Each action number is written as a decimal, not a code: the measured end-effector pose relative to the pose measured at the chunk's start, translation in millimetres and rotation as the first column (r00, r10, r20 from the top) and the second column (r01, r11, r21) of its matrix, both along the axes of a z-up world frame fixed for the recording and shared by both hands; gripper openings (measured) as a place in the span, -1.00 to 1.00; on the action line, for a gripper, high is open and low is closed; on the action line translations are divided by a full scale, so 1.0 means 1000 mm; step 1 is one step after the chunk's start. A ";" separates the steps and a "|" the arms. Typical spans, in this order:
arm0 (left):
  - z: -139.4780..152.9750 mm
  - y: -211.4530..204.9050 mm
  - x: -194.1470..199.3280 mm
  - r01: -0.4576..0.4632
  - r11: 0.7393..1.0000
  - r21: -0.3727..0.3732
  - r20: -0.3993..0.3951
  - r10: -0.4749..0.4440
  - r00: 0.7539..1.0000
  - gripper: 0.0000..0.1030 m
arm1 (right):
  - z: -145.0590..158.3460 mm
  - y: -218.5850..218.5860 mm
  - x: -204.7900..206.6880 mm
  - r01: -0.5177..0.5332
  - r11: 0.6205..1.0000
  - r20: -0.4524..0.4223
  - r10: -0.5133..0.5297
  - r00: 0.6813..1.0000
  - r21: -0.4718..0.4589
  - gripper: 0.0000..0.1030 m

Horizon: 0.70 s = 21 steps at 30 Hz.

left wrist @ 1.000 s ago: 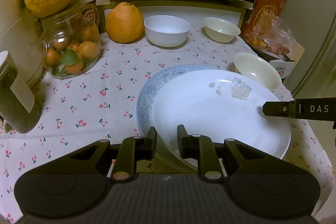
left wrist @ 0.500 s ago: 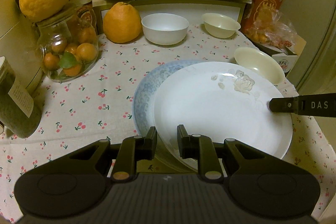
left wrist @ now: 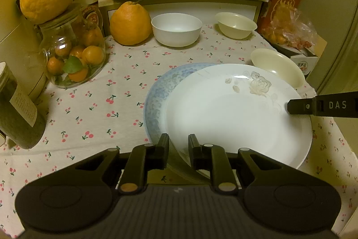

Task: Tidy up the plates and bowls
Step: 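Carry the held white plate onto the blue-patterned plate stack with both grippers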

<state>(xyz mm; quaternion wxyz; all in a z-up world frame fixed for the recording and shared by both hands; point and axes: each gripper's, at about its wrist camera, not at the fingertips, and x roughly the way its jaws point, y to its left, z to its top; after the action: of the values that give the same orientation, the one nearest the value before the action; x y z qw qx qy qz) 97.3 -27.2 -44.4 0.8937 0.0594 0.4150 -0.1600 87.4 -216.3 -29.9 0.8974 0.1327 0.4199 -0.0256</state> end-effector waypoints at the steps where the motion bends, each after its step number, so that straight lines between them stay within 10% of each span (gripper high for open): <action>1: 0.000 0.000 0.000 0.000 1.000 -0.001 0.000 0.000 1.000 -0.66 | 0.000 0.000 0.000 0.001 1.000 0.000 -0.001 1.000 -0.002 -0.83; 21: 0.007 0.003 -0.006 -0.012 0.998 0.061 0.054 0.008 0.999 -0.65 | -0.003 0.010 0.007 0.005 1.000 -0.018 -0.006 1.000 -0.012 -0.82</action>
<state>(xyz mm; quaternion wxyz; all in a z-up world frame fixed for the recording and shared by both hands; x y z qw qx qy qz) 91.4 -24.0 -37.1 0.9030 0.0892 0.3959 -0.1410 94.7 -206.3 -32.6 0.8943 0.1284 0.4276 -0.0318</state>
